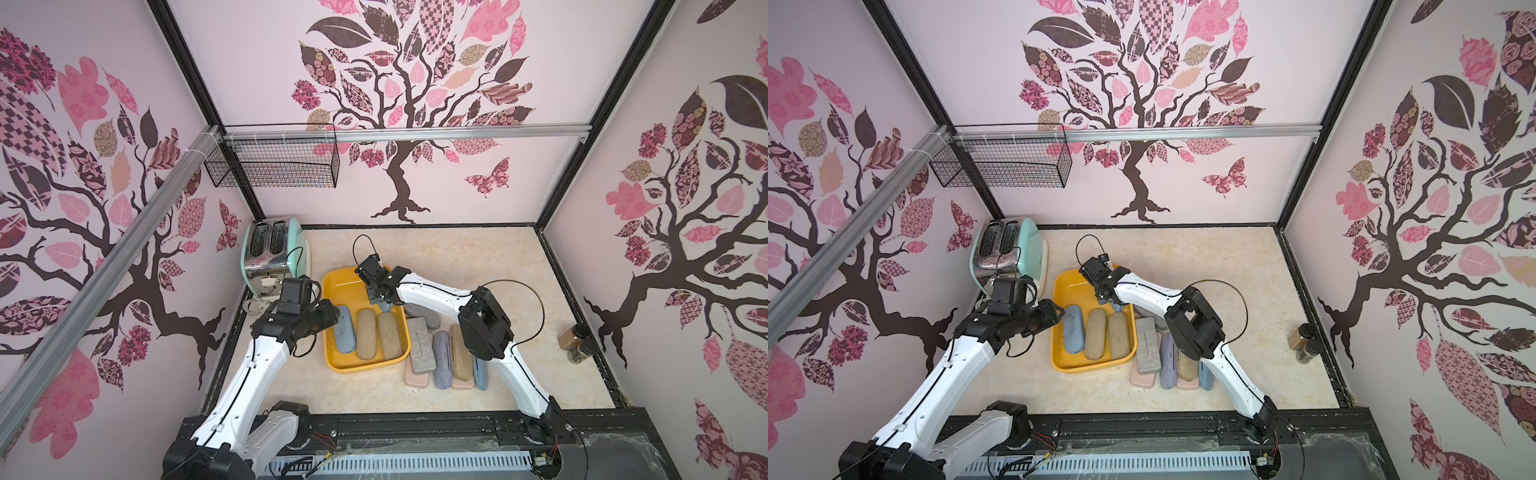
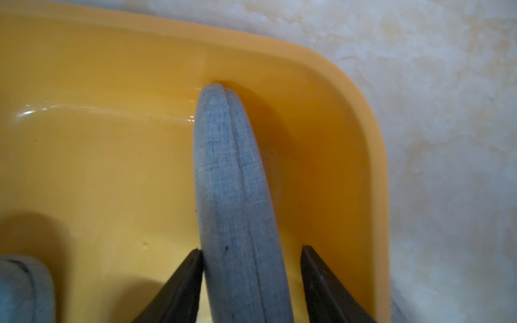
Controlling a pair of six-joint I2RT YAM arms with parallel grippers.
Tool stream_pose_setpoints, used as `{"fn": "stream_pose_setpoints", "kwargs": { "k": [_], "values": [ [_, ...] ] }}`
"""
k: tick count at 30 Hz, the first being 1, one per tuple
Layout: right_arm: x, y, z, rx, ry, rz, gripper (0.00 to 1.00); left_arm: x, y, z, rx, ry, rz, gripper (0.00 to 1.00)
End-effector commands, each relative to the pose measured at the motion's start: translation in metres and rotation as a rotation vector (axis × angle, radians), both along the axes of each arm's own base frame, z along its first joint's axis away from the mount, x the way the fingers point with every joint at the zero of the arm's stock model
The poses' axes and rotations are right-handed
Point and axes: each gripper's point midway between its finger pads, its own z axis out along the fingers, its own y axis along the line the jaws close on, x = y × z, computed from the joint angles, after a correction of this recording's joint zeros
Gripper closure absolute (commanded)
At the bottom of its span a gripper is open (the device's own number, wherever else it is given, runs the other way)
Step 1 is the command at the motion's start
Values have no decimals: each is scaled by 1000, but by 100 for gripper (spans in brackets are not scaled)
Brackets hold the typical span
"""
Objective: Put the glasses cases into the storage boxes
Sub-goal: Adjust the glasses case in the storage box.
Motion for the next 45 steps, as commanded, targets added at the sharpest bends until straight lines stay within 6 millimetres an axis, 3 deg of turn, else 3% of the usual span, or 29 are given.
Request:
{"fn": "stream_pose_setpoints", "kwargs": {
  "k": [1, 5, 9, 18, 21, 25, 33, 39, 45],
  "values": [
    [-1, -6, 44, 42, -37, -13, 40, 2, -1, 1, -4, -17, -12, 61],
    [-3, -3, 56, 58, -58, -9, 47, 2, -2, 1, -5, -17, -13, 61],
    [0, -3, 53, 32, -70, -12, 52, 2, -2, 1, -7, -17, -13, 61],
    [4, -13, 4, -33, 15, -24, 65, 1, -2, 2, -6, -19, -15, 61],
    [2, -14, -1, -33, 22, -19, 71, 1, -2, 2, -6, -23, -16, 61],
    [1, -12, -2, -19, 26, -15, 71, 1, -2, 3, -7, -25, -15, 61],
    [2, -7, -25, -23, 86, -42, 79, 1, -3, 4, -9, -24, -17, 61],
    [3, -3, -22, 24, 113, -55, 80, 1, -4, 5, -17, -24, -21, 61],
    [1, -3, -3, 112, 155, -88, 78, 2, -10, 4, -51, -11, -32, 61]
  ]
}}
